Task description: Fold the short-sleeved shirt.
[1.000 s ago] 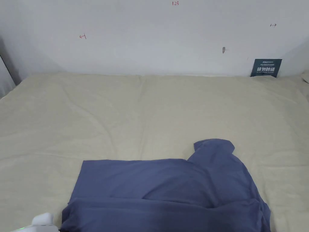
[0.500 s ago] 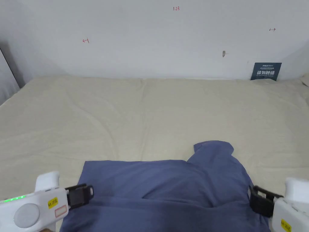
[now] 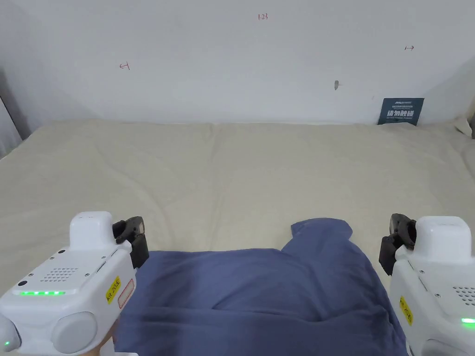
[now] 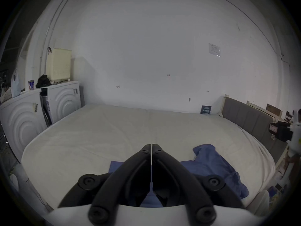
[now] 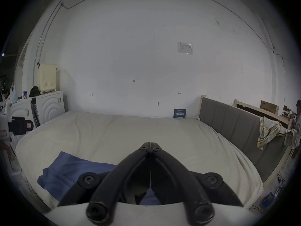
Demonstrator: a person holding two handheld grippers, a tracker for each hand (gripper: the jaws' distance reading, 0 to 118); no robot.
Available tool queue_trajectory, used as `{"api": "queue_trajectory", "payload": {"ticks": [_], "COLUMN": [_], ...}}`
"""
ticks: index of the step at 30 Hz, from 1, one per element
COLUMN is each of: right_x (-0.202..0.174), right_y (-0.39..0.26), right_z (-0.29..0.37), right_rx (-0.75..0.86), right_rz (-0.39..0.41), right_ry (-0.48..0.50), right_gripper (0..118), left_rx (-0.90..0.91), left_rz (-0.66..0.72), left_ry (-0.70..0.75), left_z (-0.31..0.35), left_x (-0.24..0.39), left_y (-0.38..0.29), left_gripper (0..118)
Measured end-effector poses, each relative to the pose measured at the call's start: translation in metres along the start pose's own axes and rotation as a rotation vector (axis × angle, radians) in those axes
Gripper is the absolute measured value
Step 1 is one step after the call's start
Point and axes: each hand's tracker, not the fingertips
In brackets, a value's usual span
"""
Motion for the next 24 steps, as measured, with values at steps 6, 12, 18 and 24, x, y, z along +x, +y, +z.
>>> {"api": "queue_trajectory", "payload": {"ticks": [6,12,18,24], "right_x": [-0.002,-0.007,-0.012,-0.012], "right_y": [0.0,-0.005,-0.015,-0.03], "right_z": [-0.026,-0.067,-0.116,-0.156], "right_rx": [-0.034,-0.077,-0.143,-0.2], "right_rz": [-0.001,0.017,0.03,0.058], "right_ry": [0.017,0.018,0.014,0.019], "right_gripper": [0,0,0,0], "left_rx": [-0.146,-0.4,-0.63,-0.768], "left_rz": [0.079,0.094,0.142,0.08], "left_ry": [-0.01,0.034,0.149,0.233], "left_z": [-0.049,-0.15,-0.25,-0.301], "left_x": [-0.021,-0.074,-0.128,-0.153], "left_y": [-0.003,-0.005,-0.025,-0.066], "left_gripper": [1,1,60,108]}}
